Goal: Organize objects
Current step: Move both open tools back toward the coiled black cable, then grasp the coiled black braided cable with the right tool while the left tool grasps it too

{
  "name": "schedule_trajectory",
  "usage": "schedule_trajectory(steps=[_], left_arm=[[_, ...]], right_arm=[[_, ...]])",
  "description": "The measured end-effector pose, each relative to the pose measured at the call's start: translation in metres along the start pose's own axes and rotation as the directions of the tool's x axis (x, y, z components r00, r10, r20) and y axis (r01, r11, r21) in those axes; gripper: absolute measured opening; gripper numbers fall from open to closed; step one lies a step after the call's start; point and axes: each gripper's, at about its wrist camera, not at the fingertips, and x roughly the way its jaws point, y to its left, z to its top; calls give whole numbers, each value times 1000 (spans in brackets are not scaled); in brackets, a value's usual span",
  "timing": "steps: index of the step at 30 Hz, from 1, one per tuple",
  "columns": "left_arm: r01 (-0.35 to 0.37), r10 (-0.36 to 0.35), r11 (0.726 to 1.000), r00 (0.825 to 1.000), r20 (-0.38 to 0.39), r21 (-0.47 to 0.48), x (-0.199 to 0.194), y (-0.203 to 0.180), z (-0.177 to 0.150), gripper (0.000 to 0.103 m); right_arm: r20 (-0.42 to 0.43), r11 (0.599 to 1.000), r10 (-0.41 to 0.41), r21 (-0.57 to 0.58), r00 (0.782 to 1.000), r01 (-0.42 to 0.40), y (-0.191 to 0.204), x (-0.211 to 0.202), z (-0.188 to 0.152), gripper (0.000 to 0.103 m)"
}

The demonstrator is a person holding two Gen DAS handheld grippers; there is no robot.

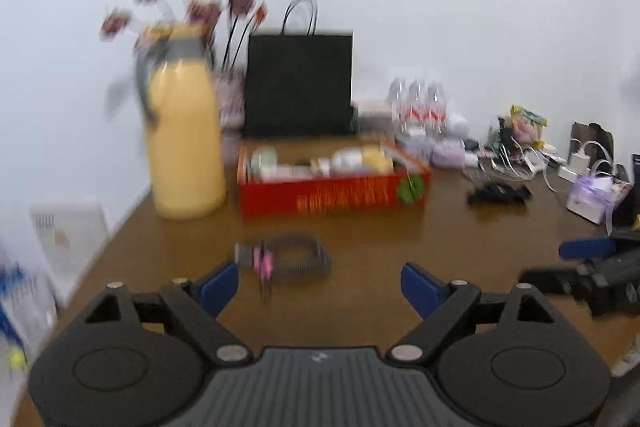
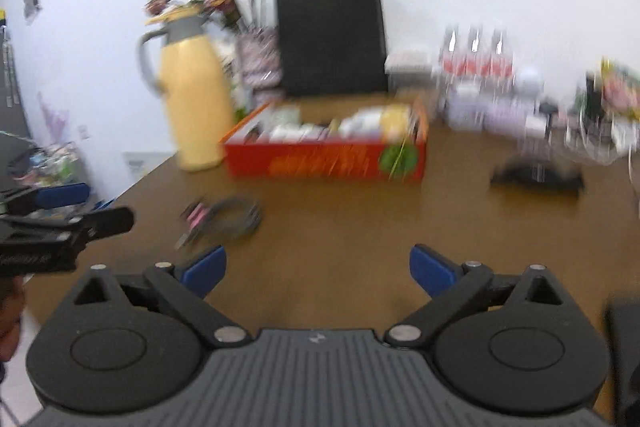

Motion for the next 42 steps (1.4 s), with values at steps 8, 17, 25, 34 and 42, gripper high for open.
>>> schedule_trajectory(steps=[8,17,25,34,42], left_arm=[[-40,39,999,999,-23,-22,-19,7,-18,88],[-23,-16,949,993,-119,-314,67,63,-4,68],[-48,-13,946,983,-185,-322,176,94,27,59],[31,-108,948,968,-229,-316,211,97,29,28],[79,-141,943,975,-174,-323,168,80,31,15]], right_arm=[[-14,999,-2,-51,1000,1,19,-47,-32,101],[-15,991,54,-119,998,-56,27,26,-13,90],[-107,993,97,-60,989,-104,26,162,45,63],[-187,988,145,-16,972,-150,43,248,51,38],[-182,992,115,-33,977,-123,46,221,46,13]])
